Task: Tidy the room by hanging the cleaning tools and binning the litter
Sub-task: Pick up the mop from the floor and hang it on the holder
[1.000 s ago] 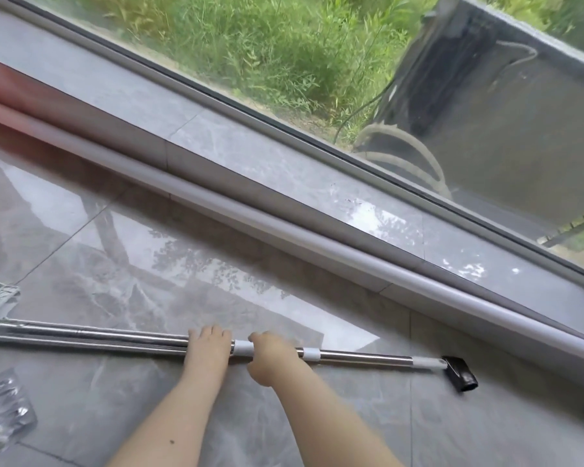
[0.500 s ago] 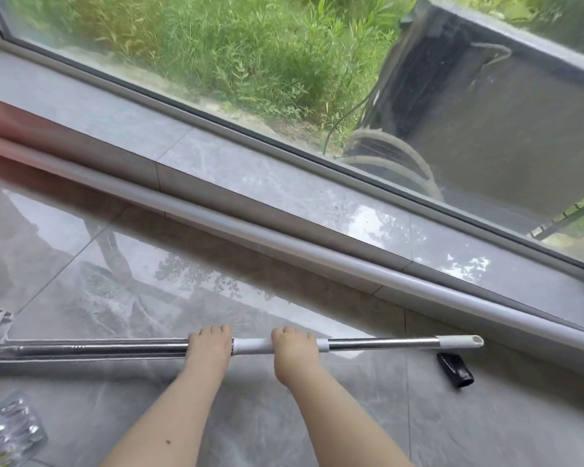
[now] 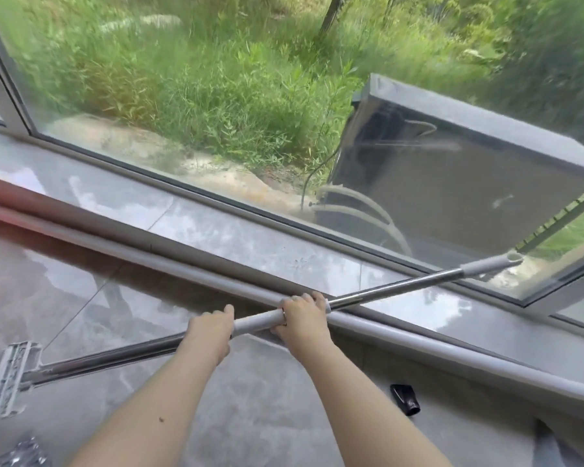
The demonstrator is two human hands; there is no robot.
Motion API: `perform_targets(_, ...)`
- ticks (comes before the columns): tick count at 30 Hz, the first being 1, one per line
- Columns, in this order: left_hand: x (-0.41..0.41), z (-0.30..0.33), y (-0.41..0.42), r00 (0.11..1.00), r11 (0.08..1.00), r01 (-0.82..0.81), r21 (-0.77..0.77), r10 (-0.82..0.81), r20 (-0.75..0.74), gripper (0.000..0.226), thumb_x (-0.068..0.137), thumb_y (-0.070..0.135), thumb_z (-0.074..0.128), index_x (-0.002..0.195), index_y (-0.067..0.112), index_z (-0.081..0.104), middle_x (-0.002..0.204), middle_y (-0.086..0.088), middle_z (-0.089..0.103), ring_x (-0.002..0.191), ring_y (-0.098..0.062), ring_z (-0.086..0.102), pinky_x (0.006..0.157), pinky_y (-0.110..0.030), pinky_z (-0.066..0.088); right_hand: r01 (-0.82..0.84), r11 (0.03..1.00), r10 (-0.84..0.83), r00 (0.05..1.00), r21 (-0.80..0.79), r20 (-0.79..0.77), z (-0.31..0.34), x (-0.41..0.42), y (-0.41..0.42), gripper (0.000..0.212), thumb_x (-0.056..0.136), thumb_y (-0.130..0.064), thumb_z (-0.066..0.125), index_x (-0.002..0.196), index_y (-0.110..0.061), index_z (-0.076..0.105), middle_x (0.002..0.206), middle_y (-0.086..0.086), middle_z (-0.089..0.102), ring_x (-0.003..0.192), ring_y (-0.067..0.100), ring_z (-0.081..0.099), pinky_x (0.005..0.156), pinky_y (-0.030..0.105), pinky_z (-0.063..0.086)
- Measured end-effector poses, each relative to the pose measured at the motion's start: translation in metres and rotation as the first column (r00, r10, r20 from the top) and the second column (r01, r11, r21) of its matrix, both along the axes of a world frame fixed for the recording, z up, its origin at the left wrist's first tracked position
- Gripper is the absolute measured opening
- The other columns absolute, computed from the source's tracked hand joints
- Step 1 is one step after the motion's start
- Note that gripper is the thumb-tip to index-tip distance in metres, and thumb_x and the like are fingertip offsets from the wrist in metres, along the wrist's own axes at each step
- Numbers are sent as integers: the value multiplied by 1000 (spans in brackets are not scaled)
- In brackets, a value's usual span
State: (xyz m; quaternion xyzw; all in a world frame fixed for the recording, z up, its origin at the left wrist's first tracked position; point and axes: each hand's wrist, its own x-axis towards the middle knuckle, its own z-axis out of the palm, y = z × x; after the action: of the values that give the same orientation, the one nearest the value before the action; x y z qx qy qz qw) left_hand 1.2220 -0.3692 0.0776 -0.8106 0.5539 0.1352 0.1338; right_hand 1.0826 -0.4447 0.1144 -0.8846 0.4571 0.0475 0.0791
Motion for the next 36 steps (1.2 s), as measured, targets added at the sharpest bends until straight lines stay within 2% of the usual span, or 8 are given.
perform_targets(9, -38, 195, -6, 989, 999, 42, 0, -41, -145, 39, 87, 22, 56, 124, 19, 44, 121, -2, 62, 112, -25, 61, 87, -35, 49, -142, 987, 143, 990, -72, 18, 210, -35, -8, 34, 86, -34, 60, 115, -15, 60, 116, 3, 62, 117, 22, 45, 106, 29, 14)
perform_targets(18, -80, 436, -27, 940, 997, -17, -79, -11, -342, 20, 74, 24, 64, 92, 21, 57, 99, 0, 65, 98, -22, 66, 76, -27, 47, -265, 941, 259, 964, -211, -58, 461, -65, -16, 35, 83, -20, 64, 117, -13, 60, 119, 5, 59, 125, 22, 40, 108, 26, 6)
perform_targets(21, -94, 504, -34, 882, 988, -21, -156, -55, -468, 24, 76, 15, 64, 99, 9, 62, 102, -10, 69, 99, -26, 65, 75, -30, 48, -290, 914, 266, 957, -284, -119, 539, -71, -16, 35, 82, -18, 62, 117, -12, 60, 120, 5, 59, 126, 22, 40, 105, 25, -2)
perform_targets(24, -107, 569, -36, 833, 983, 25, -183, -122, -539, 29, 80, 14, 65, 105, 0, 62, 96, -12, 65, 91, -24, 61, 75, -30, 44, -292, 896, 237, 952, -334, -196, 613, -81, -7, 35, 83, -17, 62, 117, -12, 61, 121, 5, 59, 125, 22, 40, 109, 27, 4)
perform_targets(26, -109, 600, -36, 823, 960, 48, -275, -194, -535, 12, 78, 17, 67, 84, 7, 64, 84, -8, 60, 81, -22, 59, 69, -29, 43, -289, 892, 226, 951, -348, -211, 653, -87, 3, 32, 85, -17, 62, 116, -11, 61, 121, 4, 60, 125, 21, 41, 112, 30, 10)
perform_targets(28, -113, 636, -35, 810, 930, 69, -362, -264, -524, 18, 77, 24, 66, 66, 17, 54, 79, -5, 60, 78, -24, 60, 66, -25, 42, -260, 901, 202, 960, -347, -196, 694, -94, 15, 32, 87, -23, 60, 117, -11, 63, 122, 5, 60, 125, 21, 42, 113, 32, 16)
perform_targets(32, -128, 704, -25, 799, 869, 142, -473, -383, -464, 27, 78, 31, 63, 88, 7, 67, 96, -11, 73, 93, -28, 68, 71, -27, 48, -218, 880, 132, 966, -422, -224, 765, -108, 46, 33, 89, -29, 54, 116, -13, 64, 122, 4, 62, 125, 20, 44, 114, 32, 17)
perform_targets(36, -147, 755, -13, 748, 829, 216, -517, -480, -458, 32, 79, 34, 61, 100, 10, 65, 105, -10, 70, 99, -27, 64, 77, -28, 47, -102, 809, 74, 995, -578, -72, 815, -133, 76, 26, 93, -20, 50, 112, -20, 68, 119, -5, 62, 130, 14, 38, 119, 31, -7)
